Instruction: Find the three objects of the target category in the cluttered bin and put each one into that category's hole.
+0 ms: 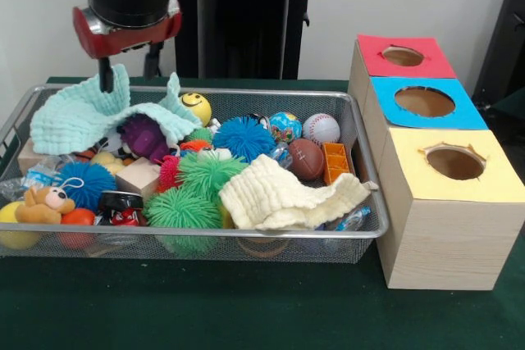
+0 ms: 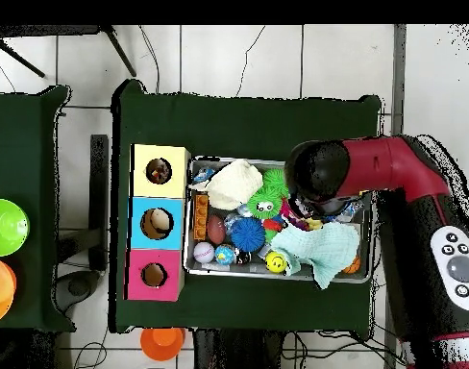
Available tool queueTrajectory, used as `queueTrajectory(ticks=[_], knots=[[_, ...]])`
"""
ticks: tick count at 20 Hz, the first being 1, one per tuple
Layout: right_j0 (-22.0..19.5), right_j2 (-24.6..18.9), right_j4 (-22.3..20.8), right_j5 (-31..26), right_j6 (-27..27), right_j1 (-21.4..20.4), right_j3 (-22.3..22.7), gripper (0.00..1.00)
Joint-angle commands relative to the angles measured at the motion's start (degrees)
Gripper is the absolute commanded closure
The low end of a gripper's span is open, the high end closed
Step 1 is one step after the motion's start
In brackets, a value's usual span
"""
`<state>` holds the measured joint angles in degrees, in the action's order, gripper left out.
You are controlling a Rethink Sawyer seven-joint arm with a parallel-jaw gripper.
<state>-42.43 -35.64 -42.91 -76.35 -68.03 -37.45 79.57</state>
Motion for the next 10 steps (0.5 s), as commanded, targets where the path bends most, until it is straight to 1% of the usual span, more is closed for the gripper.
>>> queueTrajectory(ticks=[1, 3, 7, 9, 10], knots=[[-3.0, 1.5, -5.1, -5.9, 22.4, 3.0, -2.7, 0.00], [-3.5, 1.7, -5.7, -6.3, 23.4, 3.4, -3.3, 0.00], [-4.9, 1.9, -7.1, -5.3, 25.5, 5.0, -4.8, 0.00], [-5.5, 2.0, -7.6, -4.5, 26.2, 6.0, -5.5, 0.00], [-5.5, 2.0, -7.8, -4.4, 26.6, 7.0, -6.5, 0.00]])
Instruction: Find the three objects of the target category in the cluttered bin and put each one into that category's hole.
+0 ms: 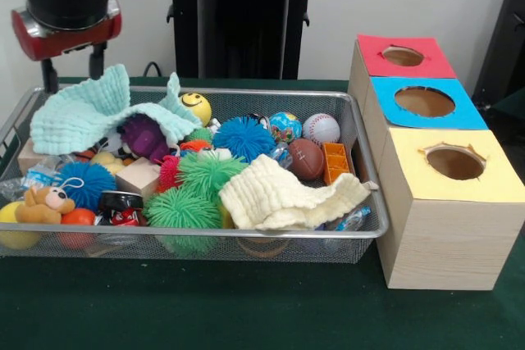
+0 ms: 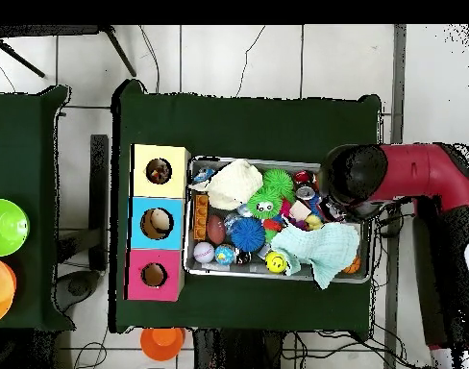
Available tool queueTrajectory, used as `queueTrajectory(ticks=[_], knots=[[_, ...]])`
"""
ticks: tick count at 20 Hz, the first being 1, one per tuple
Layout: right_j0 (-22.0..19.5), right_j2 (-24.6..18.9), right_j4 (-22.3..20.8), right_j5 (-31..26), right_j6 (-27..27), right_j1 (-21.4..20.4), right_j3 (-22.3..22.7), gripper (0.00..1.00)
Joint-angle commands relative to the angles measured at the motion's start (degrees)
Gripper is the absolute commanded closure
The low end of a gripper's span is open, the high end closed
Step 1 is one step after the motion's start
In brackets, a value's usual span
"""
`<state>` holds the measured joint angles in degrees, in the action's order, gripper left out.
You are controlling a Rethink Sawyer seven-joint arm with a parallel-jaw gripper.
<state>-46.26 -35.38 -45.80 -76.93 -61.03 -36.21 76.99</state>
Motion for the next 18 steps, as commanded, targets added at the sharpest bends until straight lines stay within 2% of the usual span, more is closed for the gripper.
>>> queueTrajectory(ticks=[1, 6, 12, 18], knots=[[-1.8, 1.8, -5.0, -3.6, 19.9, 6.2, -4.1, 0.00], [-2.7, 1.9, -3.9, -3.8, 21.0, 9.6, -5.6, 0.00], [-3.5, 1.3, -1.6, -1.6, 19.4, 11.4, -3.6, 0.00], [-3.9, 1.0, -1.4, -0.2, 18.6, 13.0, -3.0, 0.00]])
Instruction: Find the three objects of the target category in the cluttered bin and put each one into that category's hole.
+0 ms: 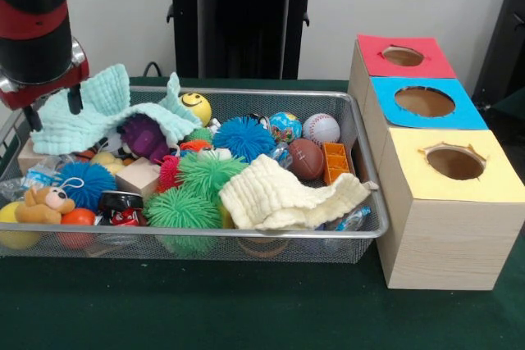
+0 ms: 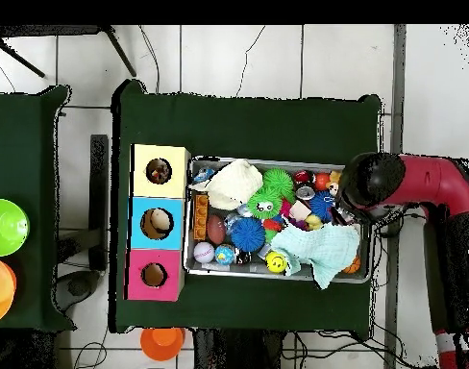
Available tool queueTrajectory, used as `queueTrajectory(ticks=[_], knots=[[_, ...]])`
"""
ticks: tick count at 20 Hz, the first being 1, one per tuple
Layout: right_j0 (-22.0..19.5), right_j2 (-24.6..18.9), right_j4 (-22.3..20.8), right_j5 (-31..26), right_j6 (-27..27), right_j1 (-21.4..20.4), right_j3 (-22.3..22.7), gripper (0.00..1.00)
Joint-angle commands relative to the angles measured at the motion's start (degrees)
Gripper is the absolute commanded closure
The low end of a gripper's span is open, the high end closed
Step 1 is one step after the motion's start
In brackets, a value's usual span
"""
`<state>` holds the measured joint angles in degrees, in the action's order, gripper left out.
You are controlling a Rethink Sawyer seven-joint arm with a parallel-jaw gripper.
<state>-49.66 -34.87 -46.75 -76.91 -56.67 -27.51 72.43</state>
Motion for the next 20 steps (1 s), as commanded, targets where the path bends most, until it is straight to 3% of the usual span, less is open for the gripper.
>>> queueTrajectory(ticks=[1, 3, 20], knots=[[-0.5, 0.7, -0.6, -0.6, 14.4, 4.4, 1.5, 0.00], [0.1, 1.8, -1.6, -2.9, 14.8, 4.6, 1.5, 0.00], [2.1, 4.4, -6.5, -4.5, 18.6, 5.7, 2.5, 0.00]])
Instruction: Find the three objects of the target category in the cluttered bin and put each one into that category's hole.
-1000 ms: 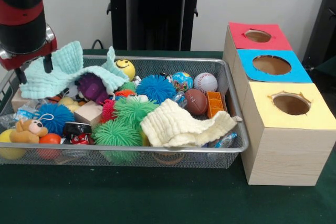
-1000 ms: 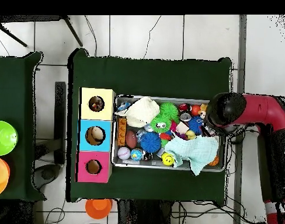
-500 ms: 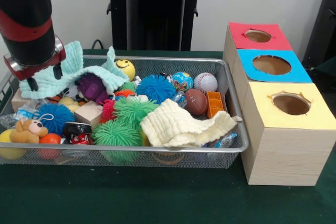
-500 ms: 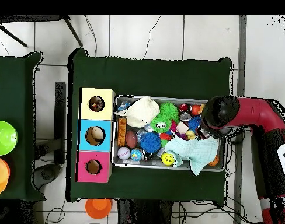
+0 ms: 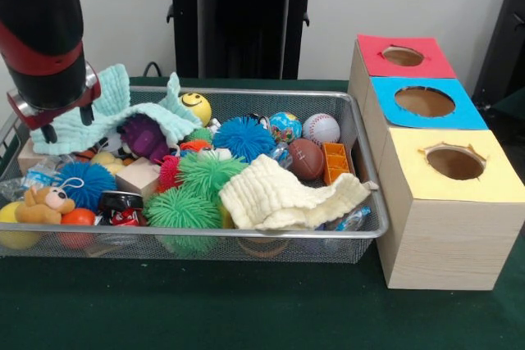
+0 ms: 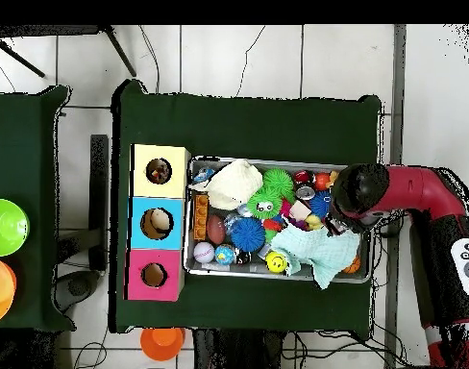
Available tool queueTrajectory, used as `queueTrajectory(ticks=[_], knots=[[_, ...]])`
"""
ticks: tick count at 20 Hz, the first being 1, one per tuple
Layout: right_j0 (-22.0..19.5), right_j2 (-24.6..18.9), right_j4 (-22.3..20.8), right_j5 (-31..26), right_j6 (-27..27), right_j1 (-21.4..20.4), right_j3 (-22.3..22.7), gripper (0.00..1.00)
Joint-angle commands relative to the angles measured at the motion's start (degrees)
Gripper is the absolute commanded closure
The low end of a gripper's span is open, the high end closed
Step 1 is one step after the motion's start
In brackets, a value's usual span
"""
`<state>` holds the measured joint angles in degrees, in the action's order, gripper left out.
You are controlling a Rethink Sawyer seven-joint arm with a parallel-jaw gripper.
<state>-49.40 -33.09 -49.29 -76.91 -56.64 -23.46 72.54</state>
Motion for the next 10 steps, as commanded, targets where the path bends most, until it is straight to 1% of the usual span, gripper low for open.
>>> queueTrajectory(ticks=[1, 4, 10], knots=[[1.8, 2.7, -4.0, -4.4, 18.4, 1.7, 2.5, 0.00], [2.5, 3.1, -4.5, -4.4, 17.6, 2.3, 1.9, 0.00], [3.0, 3.2, -3.2, -4.0, 16.8, 3.6, 2.0, 0.00]])
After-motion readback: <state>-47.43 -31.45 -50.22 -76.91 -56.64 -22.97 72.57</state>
